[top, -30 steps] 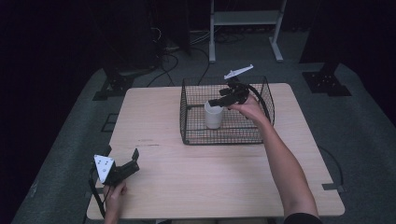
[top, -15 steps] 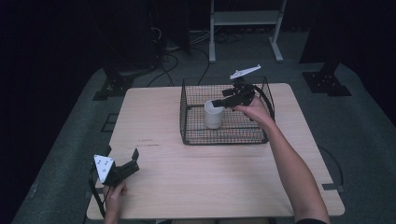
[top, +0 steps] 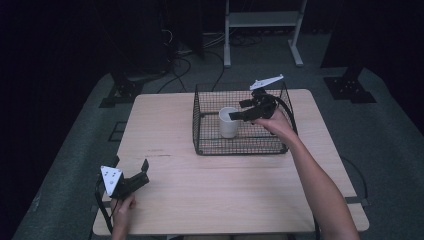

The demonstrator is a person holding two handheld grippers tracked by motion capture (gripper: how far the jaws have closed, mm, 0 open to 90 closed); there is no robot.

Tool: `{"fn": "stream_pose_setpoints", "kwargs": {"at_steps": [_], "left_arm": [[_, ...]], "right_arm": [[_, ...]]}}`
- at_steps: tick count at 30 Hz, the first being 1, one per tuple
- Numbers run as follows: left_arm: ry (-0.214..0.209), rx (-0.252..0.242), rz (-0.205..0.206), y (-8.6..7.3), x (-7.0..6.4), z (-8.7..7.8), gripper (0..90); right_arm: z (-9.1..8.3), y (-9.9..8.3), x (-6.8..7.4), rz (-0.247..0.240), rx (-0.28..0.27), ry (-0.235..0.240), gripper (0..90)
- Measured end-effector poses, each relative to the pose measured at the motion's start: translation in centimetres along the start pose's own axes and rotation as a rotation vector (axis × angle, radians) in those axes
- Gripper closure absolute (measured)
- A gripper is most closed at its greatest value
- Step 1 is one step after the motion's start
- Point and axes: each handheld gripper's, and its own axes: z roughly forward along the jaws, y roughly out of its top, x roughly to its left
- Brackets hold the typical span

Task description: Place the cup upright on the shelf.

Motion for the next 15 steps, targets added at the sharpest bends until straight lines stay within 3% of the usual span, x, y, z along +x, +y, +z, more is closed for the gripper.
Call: {"fn": "stream_pose_setpoints", "kwargs": {"at_steps": [15], "left_arm": [[-0.001, 0.001, 0.007, 0.0, 0.0, 0.0, 0.0]], "right_arm": [[-2.0, -1.5, 1.3, -0.019, -0.019, 0.033, 14.7]]}}
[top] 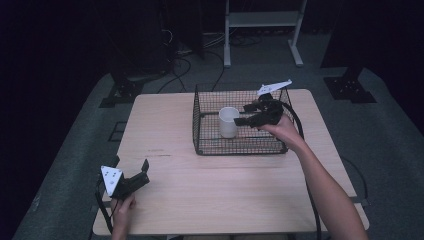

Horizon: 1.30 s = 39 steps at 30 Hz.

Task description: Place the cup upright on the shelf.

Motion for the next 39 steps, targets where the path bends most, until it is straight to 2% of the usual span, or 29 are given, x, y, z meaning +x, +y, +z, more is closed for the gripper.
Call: {"fn": "stream_pose_setpoints", "kwargs": {"at_steps": [2, 10, 26, 39], "left_arm": [[0.000, -0.001, 0.001, 0.0, 0.0, 0.0, 0.0], [0.000, -0.001, 0.001, 0.0, 0.0, 0.0, 0.0], [0.000, 0.000, 0.002, 0.0, 0.0, 0.0, 0.0], [0.001, 0.000, 0.003, 0.0, 0.0, 0.0, 0.0]], "right_arm": [[0.0, -0.1, 0.2, -0.002, 0.014, 0.003, 14.7], [-0.7, -0.8, 1.2, -0.016, 0.001, 0.018, 14.9], [-1.4, -2.7, 2.9, -0.046, 0.008, 0.061, 15.0], [-2.2, -4.7, 3.6, -0.038, 0.004, 0.079, 15.0]]}}
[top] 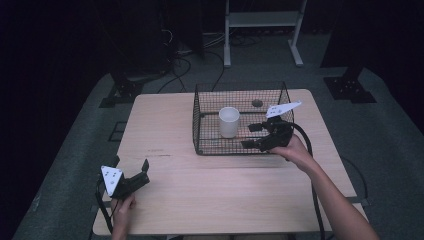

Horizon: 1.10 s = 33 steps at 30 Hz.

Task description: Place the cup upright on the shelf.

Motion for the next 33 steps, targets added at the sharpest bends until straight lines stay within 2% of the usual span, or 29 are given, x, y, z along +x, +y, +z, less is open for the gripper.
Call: {"fn": "stream_pose_setpoints", "kwargs": {"at_steps": [6, 12, 23, 33], "left_arm": [[0.000, 0.000, 0.001, 0.0, 0.0, 0.0, 0.0], [0.000, 0.000, 0.002, 0.0, 0.0, 0.0, 0.0], [0.001, 0.000, 0.002, 0.0, 0.0, 0.0, 0.0], [0.001, 0.001, 0.003, 0.0, 0.0, 0.0, 0.0]], "right_arm": [[-0.7, -0.9, 0.4, 0.006, -0.010, 0.008, 15.0], [-1.1, -1.7, 1.1, -0.011, 0.002, 0.003, 15.0], [-1.9, -3.7, 1.6, 0.010, -0.001, 0.013, 14.9], [-2.4, -5.0, 2.6, -0.001, -0.006, 0.008, 14.9]]}}
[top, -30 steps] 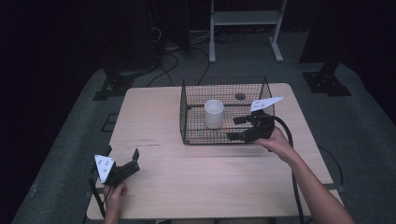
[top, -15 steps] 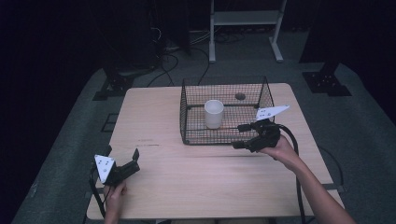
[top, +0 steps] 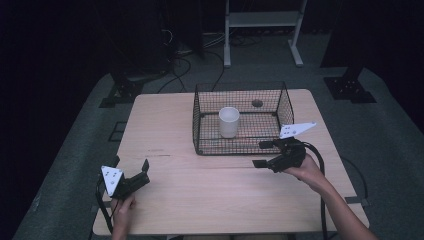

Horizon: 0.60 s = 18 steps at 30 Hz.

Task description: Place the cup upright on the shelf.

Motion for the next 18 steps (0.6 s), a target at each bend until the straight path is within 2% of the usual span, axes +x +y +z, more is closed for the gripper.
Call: {"fn": "stream_pose_setpoints", "kwargs": {"at_steps": [8, 18], "left_arm": [[0.001, 0.000, 0.001, 0.0, 0.0, 0.0, 0.0], [0.001, -0.002, 0.000, 0.0, 0.0, 0.0, 0.0]], "right_arm": [[-0.1, -1.6, 0.3, 0.013, -0.004, -0.005, 14.9], [-0.4, -2.6, 0.7, 0.020, -0.015, -0.007, 15.0]]}}
